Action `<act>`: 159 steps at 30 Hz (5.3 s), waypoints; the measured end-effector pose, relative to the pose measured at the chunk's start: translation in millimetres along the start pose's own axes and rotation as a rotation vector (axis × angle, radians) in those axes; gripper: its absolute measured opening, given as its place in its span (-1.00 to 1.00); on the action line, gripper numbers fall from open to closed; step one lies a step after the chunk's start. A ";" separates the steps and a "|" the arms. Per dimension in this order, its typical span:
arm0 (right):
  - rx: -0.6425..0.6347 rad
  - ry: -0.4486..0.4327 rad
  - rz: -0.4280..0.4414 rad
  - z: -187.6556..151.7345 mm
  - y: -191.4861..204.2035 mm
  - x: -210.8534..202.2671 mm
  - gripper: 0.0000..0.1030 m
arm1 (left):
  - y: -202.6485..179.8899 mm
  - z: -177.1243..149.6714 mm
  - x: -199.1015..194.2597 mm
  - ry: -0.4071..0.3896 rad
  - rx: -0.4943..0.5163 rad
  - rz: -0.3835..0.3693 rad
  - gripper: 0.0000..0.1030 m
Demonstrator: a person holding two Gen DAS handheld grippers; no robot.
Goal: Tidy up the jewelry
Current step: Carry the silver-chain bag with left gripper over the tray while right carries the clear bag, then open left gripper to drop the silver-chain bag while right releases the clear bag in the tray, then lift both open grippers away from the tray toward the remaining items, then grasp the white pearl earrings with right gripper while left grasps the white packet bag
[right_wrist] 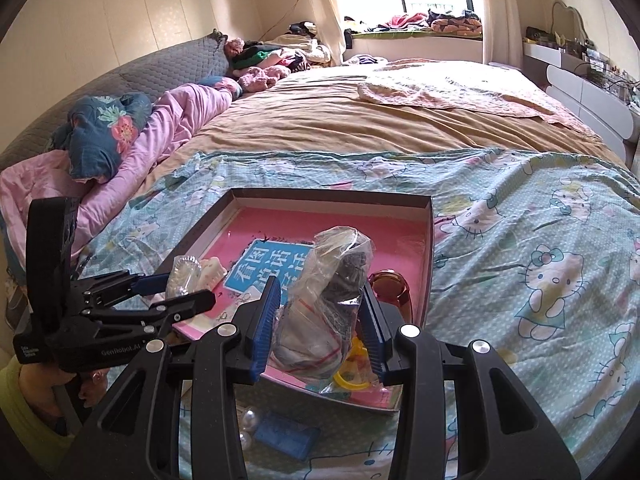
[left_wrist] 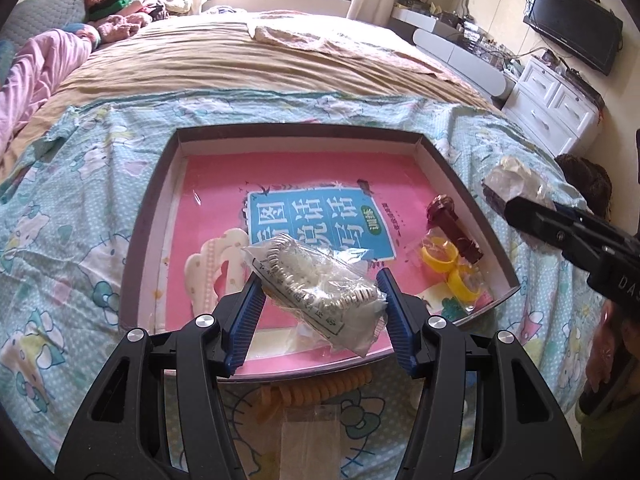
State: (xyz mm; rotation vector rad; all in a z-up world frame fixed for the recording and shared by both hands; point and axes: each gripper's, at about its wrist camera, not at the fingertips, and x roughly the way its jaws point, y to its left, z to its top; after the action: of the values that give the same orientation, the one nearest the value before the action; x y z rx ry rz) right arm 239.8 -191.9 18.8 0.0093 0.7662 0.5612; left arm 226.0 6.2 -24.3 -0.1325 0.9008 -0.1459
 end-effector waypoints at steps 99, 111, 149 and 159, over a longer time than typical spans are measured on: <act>0.005 -0.028 0.054 -32.3 27.6 -64.4 0.58 | 32.0 -12.2 -109.2 -0.156 -0.117 0.059 0.64; -0.027 0.032 0.087 -53.2 46.4 -60.6 0.42 | 32.9 -27.3 -111.5 -0.146 -0.113 0.083 0.64; -0.034 0.220 0.140 -108.9 71.4 -12.0 -0.17 | 13.5 -101.3 -68.2 0.054 0.010 0.144 0.35; -0.058 0.205 0.083 -105.7 78.3 5.5 -0.17 | 12.0 -103.9 -61.9 0.068 0.015 0.140 0.35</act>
State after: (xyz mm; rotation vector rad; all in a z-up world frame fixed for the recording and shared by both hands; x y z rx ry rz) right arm 136.1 -142.5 -45.5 -0.0710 0.9518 0.6702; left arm 107.2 23.7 -42.5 -0.0503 0.9735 -0.0277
